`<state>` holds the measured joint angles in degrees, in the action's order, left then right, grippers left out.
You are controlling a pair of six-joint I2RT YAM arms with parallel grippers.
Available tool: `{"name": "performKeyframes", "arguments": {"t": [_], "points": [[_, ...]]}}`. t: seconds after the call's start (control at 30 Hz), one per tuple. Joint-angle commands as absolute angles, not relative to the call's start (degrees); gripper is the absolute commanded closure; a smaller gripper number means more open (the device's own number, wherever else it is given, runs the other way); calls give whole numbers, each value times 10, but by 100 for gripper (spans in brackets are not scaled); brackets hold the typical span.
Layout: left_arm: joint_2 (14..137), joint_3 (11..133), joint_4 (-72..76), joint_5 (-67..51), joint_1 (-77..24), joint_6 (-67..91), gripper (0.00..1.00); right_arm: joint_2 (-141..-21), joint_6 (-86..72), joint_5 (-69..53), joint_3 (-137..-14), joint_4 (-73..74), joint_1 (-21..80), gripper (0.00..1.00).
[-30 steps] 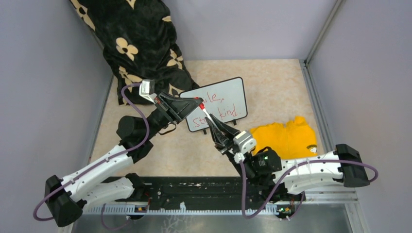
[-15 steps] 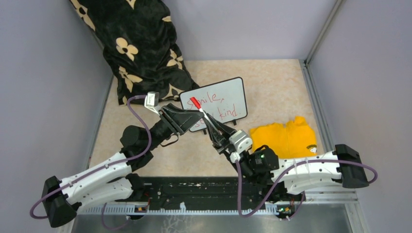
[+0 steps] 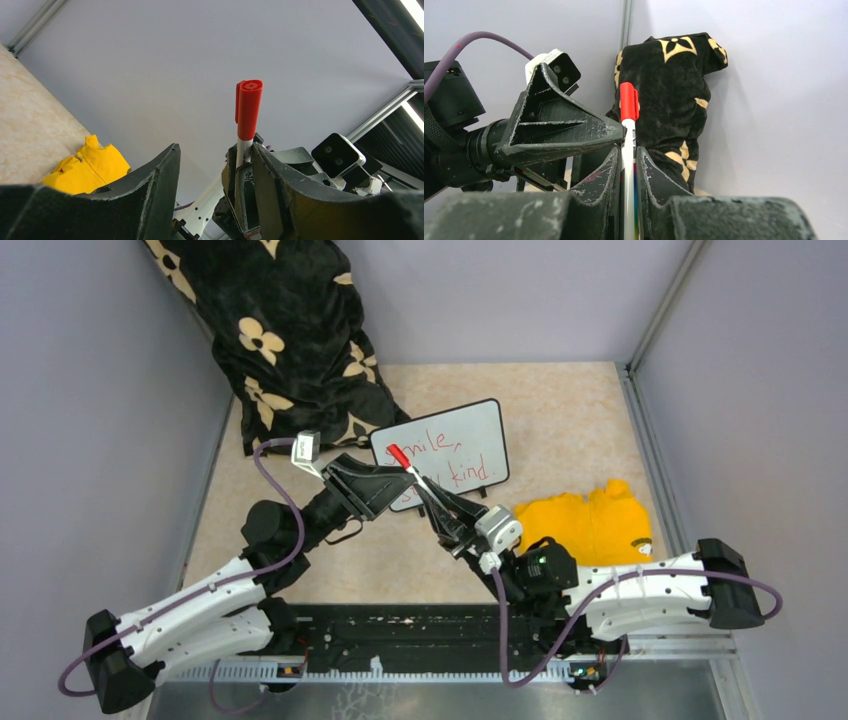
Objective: Write a sentence on the whiteboard
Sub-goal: Close the whiteboard marker at the center of the board, then place the whiteboard marker at the center of the board.
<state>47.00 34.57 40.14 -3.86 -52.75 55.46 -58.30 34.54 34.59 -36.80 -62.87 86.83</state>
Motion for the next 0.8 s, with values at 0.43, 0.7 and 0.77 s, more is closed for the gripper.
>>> {"name": "performKeyframes", "arguments": {"t": [0.43,0.7,0.77], "points": [[478,369,433,-53,-529,526,61,-571,299,325,-394,-611,866,100],[467,357,426,-33,-529,508,100,-553,275,318,-393,-554,866,100],[458,356,401,-14,-529,488,100,-544,255,327,-392,-533,865,83]]}}
